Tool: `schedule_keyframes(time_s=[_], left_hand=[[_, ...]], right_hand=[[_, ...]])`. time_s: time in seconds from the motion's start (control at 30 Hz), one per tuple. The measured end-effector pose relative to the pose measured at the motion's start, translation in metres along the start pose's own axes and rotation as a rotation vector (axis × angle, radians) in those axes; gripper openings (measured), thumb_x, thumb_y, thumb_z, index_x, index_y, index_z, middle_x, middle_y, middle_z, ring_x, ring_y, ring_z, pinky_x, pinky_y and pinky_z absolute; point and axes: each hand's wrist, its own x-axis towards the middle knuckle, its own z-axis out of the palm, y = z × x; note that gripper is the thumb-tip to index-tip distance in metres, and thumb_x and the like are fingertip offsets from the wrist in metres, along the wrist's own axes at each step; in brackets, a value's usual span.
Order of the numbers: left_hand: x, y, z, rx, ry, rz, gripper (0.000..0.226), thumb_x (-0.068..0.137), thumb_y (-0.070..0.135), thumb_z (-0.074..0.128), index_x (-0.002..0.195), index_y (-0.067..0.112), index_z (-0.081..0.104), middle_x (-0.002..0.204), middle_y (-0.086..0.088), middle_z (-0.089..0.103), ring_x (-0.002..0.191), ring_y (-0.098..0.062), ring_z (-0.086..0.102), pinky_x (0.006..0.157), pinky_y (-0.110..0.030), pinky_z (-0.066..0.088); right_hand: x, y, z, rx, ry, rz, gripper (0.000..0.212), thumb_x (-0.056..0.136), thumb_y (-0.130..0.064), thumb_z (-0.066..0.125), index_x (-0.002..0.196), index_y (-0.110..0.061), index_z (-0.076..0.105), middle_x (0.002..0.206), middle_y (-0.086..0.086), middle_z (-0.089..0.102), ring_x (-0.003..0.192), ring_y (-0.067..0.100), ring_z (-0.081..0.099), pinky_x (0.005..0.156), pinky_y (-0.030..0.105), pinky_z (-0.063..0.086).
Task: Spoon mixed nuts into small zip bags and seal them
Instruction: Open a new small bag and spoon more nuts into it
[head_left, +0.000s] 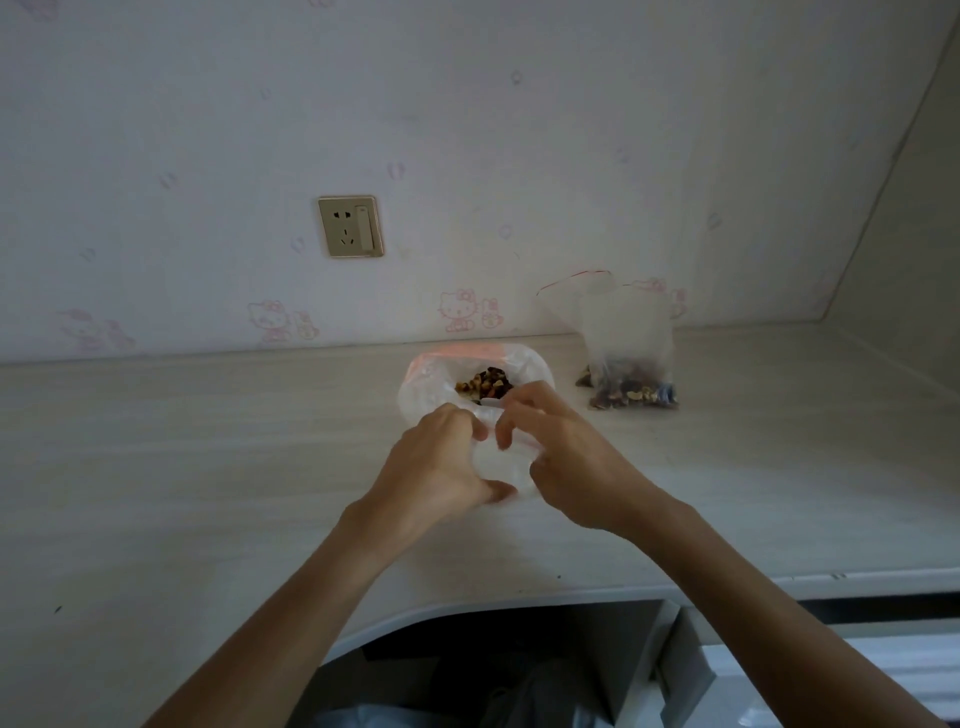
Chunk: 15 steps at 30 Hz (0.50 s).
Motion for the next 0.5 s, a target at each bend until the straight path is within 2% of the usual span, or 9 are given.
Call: schedule_keyframes(time_s=[0.03,0.1,0.13,0.2,0.23,0.33,0.5], left_hand=[[0.001,-0.001,0.000,0.002,-0.012,-0.001,0.071,0.066,0.053,0.093,0.125,0.026,0.065,0.129,0.015,0.060,0.119,-0.010,0.060,0.086,-0.021,0.041],[0.002,-0.003,0.000,0.004,-0.048,-0.010,0.070,0.065,0.054,0.093,0.124,0.026,0.066,0.125,0.014,0.060,0.114,-0.009,0.060,0.086,-0.022,0.043],[0.003,-0.004,0.000,0.007,-0.072,-0.018,0.068,0.066,0.053,0.093,0.122,0.026,0.067,0.122,0.014,0.060,0.109,-0.009,0.059,0.085,-0.022,0.043],[0.005,-0.007,0.000,0.043,-0.134,-0.032,0.059,0.068,0.051,0.093,0.117,0.027,0.069,0.115,0.014,0.058,0.101,-0.009,0.057,0.083,-0.023,0.044],[0.006,-0.008,0.001,0.082,-0.178,-0.037,0.057,0.069,0.051,0.092,0.116,0.028,0.069,0.113,0.013,0.058,0.100,-0.011,0.058,0.082,-0.024,0.045],[0.012,-0.012,0.004,0.182,-0.305,-0.030,0.055,0.070,0.054,0.089,0.115,0.032,0.066,0.110,0.012,0.055,0.098,-0.012,0.060,0.079,-0.025,0.048],[0.018,-0.030,0.006,0.126,-0.426,-0.059,0.054,0.061,0.073,0.084,0.098,0.042,0.060,0.097,0.017,0.060,0.087,-0.006,0.060,0.072,-0.027,0.050]], right_hand=[[0.001,0.000,-0.001,-0.027,-0.060,-0.027,0.052,0.081,0.016,0.049,0.093,-0.034,0.058,0.143,-0.008,0.043,0.121,0.010,0.052,0.078,0.015,0.048],[0.004,0.002,-0.001,-0.103,-0.172,0.031,0.050,0.085,0.011,0.048,0.091,-0.034,0.069,0.146,-0.005,0.049,0.126,0.013,0.053,0.094,0.027,0.052],[0.005,0.004,-0.001,-0.139,-0.211,0.079,0.047,0.088,0.007,0.048,0.096,-0.032,0.074,0.142,-0.003,0.054,0.117,0.013,0.058,0.092,0.029,0.053],[0.007,0.008,0.001,-0.180,-0.272,0.153,0.041,0.092,-0.001,0.050,0.107,-0.028,0.077,0.129,-0.002,0.064,0.092,0.005,0.061,0.075,0.017,0.049],[0.008,0.009,0.002,-0.199,-0.302,0.174,0.038,0.093,-0.004,0.051,0.109,-0.028,0.077,0.125,-0.003,0.066,0.090,0.005,0.061,0.075,0.015,0.047],[0.010,0.015,0.003,-0.272,-0.382,0.180,0.031,0.088,-0.012,0.061,0.110,-0.028,0.075,0.122,-0.004,0.066,0.109,0.016,0.062,0.089,0.024,0.047],[0.013,0.029,0.008,-0.311,-0.427,0.159,0.029,0.083,-0.036,0.070,0.111,-0.032,0.063,0.123,0.001,0.050,0.113,0.019,0.042,0.095,0.032,0.038]])
